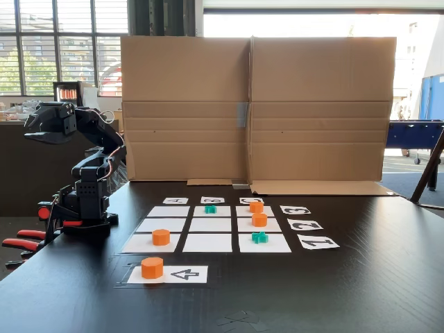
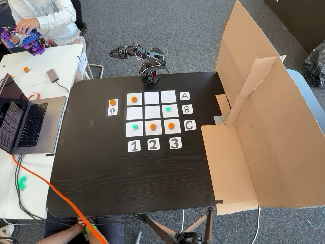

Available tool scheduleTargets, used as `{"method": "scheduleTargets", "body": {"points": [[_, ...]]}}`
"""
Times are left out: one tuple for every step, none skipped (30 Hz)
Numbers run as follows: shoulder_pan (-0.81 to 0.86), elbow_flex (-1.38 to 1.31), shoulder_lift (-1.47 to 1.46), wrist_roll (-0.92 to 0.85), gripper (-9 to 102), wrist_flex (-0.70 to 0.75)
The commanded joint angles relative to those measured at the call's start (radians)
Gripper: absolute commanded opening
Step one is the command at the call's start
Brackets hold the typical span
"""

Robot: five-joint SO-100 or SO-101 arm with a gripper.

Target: Pick up the round, orange token and place it in the grid on square B2.

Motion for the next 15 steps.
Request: {"method": "scheduleTargets", "body": {"points": [[0.006, -0.018, 0.011, 0.002, 0, 0.005], [0.006, -0.020, 0.011, 0.002, 0, 0.005], [0.006, -0.020, 0.011, 0.002, 0, 0.005], [0.006, -0.020, 0.011, 0.002, 0, 0.005], [0.006, -0.020, 0.011, 0.002, 0, 0.005], [0.006, -0.020, 0.011, 0.002, 0, 0.005], [0.006, -0.020, 0.011, 0.002, 0, 0.005], [0.006, -0.020, 0.011, 0.002, 0, 0.005], [0.006, -0.020, 0.009, 0.002, 0, 0.005], [0.006, -0.020, 0.008, 0.002, 0, 0.005], [0.006, -0.020, 0.006, 0.002, 0, 0.005], [0.006, -0.020, 0.005, 0.002, 0, 0.005], [0.005, -0.020, 0.000, 0.002, 0, 0.006], [0.002, -0.020, -0.006, 0.000, 1, 0.017], [-0.005, -0.026, -0.020, -0.006, 1, 0.038]]}}
